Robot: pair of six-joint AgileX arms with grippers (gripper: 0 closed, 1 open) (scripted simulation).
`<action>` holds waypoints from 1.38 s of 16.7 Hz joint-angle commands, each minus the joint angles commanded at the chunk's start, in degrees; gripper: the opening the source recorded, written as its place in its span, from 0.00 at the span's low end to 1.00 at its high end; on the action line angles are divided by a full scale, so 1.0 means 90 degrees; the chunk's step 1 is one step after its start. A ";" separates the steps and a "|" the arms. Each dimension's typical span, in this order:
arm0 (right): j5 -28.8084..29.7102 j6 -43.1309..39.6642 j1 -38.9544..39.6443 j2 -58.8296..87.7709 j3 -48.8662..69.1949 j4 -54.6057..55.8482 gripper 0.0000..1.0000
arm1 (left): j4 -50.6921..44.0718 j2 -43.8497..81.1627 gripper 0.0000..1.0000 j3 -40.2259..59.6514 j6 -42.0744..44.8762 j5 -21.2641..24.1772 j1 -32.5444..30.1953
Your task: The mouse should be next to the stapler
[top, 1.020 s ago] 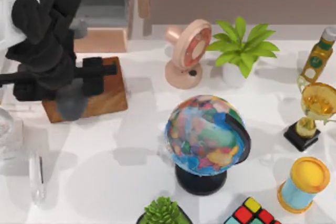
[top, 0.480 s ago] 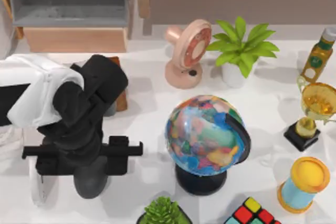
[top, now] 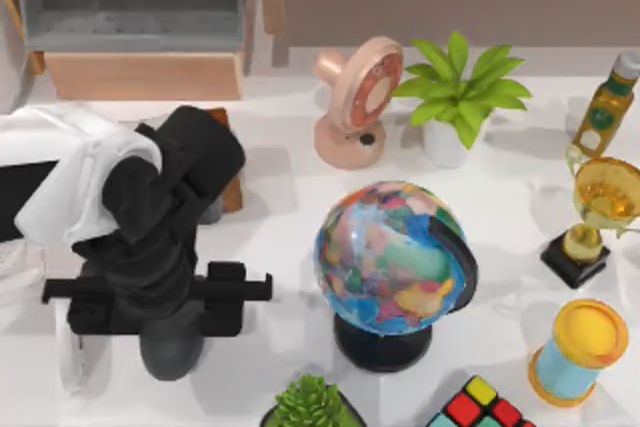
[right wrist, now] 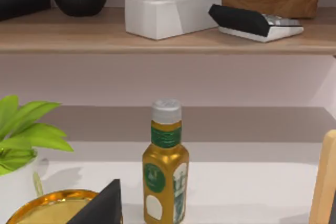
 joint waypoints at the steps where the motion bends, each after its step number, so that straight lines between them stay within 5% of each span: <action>1: 0.0000 0.0000 0.0000 0.0000 0.0000 0.0000 1.00 | -0.0034 0.0014 0.00 0.0002 0.0042 -0.0016 -0.0019; 23: 0.0000 0.0000 0.0000 0.0000 0.0000 0.0000 1.00 | 0.0470 0.0171 0.00 -0.0210 -0.0049 0.0026 0.0027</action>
